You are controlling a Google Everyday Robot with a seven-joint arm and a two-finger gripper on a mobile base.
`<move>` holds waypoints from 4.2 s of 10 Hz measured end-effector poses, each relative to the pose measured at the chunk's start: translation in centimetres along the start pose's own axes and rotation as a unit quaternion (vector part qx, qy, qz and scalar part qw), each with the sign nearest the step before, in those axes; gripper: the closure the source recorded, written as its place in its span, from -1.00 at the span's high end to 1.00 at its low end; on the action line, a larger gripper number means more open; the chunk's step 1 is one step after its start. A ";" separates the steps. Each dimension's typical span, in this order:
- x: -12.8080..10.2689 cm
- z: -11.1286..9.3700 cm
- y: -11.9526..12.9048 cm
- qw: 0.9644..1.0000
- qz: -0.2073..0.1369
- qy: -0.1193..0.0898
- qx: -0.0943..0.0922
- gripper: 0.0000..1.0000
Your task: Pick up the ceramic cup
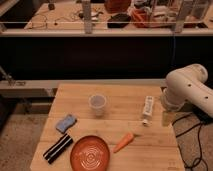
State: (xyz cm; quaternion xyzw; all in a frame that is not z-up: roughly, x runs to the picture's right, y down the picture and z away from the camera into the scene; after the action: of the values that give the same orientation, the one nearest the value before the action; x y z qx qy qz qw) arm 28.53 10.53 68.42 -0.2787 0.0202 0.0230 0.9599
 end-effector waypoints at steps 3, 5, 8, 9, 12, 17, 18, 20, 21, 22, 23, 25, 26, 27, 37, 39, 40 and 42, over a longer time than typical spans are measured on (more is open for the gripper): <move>0.0 0.0 0.0 1.000 0.000 0.000 0.000 0.60; 0.0 0.0 0.0 1.000 0.000 0.000 0.000 0.60; 0.0 0.0 0.0 1.000 0.000 0.000 0.000 0.60; 0.0 0.0 0.0 1.000 0.000 0.000 0.000 0.60; 0.0 0.0 0.0 1.000 0.000 0.000 0.000 0.60; -1.7 -0.5 -0.6 1.000 -0.020 0.013 0.010 0.60; -3.0 -0.7 -1.0 0.999 -0.029 0.019 0.015 0.60; -5.4 -1.1 -1.5 0.998 -0.053 0.029 0.024 0.60; -5.8 -1.4 -1.7 0.997 -0.064 0.034 0.028 0.60; -6.2 -1.6 -1.9 0.996 -0.073 0.037 0.031 0.60; -6.9 -1.8 -2.0 0.995 -0.085 0.038 0.033 0.60; -9.8 -2.5 -2.7 0.991 -0.116 0.042 0.044 0.60; -11.6 -2.9 -3.1 0.989 -0.134 0.045 0.050 0.60; -12.3 -3.2 -3.3 0.987 -0.147 0.048 0.054 0.60; -19.9 -3.0 -6.2 0.956 -0.276 0.038 0.097 0.60; -21.9 -2.6 -6.6 0.946 -0.303 0.033 0.105 0.60; -22.4 -2.5 -6.8 0.943 -0.313 0.031 0.108 0.60; -24.1 -2.1 -7.1 0.934 -0.339 0.027 0.114 0.60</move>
State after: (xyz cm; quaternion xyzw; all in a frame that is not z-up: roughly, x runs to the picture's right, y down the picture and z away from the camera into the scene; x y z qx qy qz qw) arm 4.78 2.66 71.71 -0.1579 -0.0474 -0.3132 0.9353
